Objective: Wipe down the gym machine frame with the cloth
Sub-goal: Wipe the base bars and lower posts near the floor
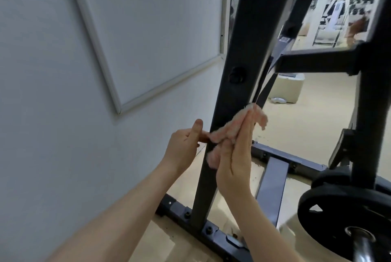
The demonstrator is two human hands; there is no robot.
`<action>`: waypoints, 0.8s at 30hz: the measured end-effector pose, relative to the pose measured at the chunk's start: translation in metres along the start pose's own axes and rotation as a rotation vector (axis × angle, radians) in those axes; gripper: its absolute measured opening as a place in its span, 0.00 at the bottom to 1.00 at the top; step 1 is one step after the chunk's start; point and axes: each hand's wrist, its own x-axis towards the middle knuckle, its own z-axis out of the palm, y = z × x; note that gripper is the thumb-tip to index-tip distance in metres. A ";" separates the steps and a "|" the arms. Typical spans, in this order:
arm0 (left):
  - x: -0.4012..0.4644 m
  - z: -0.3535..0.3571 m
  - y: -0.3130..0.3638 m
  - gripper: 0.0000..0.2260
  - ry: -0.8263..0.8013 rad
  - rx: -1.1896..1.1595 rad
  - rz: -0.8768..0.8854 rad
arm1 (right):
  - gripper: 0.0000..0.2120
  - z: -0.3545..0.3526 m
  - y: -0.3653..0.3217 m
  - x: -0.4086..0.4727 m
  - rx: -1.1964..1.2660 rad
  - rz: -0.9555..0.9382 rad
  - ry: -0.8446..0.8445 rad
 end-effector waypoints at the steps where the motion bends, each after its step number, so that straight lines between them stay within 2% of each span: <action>1: 0.007 -0.001 0.013 0.25 0.004 0.001 0.018 | 0.24 -0.003 -0.004 0.004 0.029 0.009 -0.002; 6: 0.044 -0.011 0.088 0.15 0.091 -0.144 0.236 | 0.22 -0.015 -0.034 0.062 0.082 0.062 0.073; 10: 0.052 -0.012 0.135 0.15 -0.019 -0.177 0.414 | 0.34 -0.021 -0.046 0.064 0.186 0.255 0.047; 12: 0.050 -0.010 0.147 0.15 -0.058 -0.186 0.456 | 0.24 -0.024 -0.056 0.067 0.266 0.329 0.079; 15: 0.048 -0.012 0.150 0.19 -0.083 -0.185 0.474 | 0.13 -0.031 -0.083 0.101 0.182 0.267 0.177; 16: 0.048 -0.013 0.149 0.20 -0.096 -0.201 0.474 | 0.09 -0.032 -0.090 0.115 0.150 0.203 0.175; 17: 0.047 -0.013 0.149 0.20 -0.105 -0.221 0.471 | 0.08 -0.032 -0.095 0.125 0.111 0.150 0.165; 20: 0.046 -0.013 0.149 0.20 -0.109 -0.251 0.451 | 0.20 -0.027 -0.104 0.126 -0.002 0.065 0.162; 24: 0.048 -0.015 0.149 0.20 -0.128 -0.233 0.439 | 0.20 -0.020 -0.103 0.113 -0.014 0.120 0.149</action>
